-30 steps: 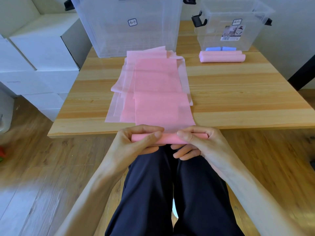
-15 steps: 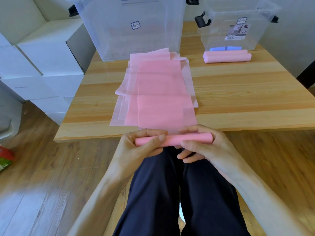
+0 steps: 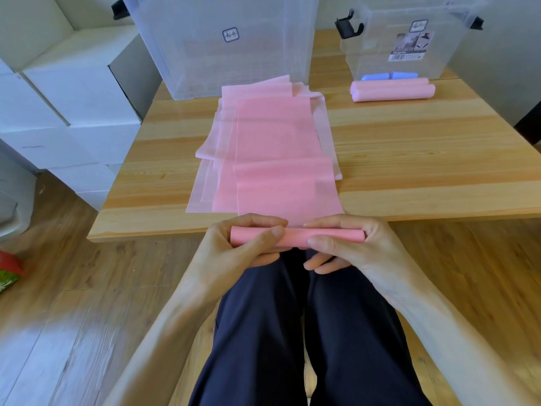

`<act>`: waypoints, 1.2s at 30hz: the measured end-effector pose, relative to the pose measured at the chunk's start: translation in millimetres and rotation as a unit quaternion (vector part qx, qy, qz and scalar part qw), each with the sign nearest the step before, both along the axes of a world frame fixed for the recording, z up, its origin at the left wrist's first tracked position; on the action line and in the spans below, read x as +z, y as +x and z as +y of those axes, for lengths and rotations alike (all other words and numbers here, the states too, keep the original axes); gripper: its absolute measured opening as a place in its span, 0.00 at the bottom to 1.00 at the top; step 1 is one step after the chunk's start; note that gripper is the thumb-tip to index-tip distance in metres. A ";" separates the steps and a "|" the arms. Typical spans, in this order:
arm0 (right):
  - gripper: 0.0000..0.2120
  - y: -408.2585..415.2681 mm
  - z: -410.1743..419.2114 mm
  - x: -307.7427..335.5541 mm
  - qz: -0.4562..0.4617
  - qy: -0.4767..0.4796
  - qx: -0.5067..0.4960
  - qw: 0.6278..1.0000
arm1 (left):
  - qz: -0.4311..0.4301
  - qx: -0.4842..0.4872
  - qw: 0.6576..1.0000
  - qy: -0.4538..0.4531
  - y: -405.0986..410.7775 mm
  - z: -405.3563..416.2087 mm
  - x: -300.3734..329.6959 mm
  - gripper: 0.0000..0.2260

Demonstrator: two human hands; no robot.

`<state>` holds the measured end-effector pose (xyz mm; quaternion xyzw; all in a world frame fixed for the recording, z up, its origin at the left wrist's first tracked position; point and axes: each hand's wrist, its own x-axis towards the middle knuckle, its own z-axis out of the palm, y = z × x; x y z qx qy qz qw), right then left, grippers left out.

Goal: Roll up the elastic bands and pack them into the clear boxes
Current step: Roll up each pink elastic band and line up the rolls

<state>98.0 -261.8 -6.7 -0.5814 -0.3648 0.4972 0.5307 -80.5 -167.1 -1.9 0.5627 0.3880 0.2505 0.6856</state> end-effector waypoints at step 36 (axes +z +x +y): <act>0.15 0.3 2.4 3.5 0.008 -0.008 0.006 1.000 | -0.012 0.026 0.999 0.016 1.0 2.5 -2.9 0.09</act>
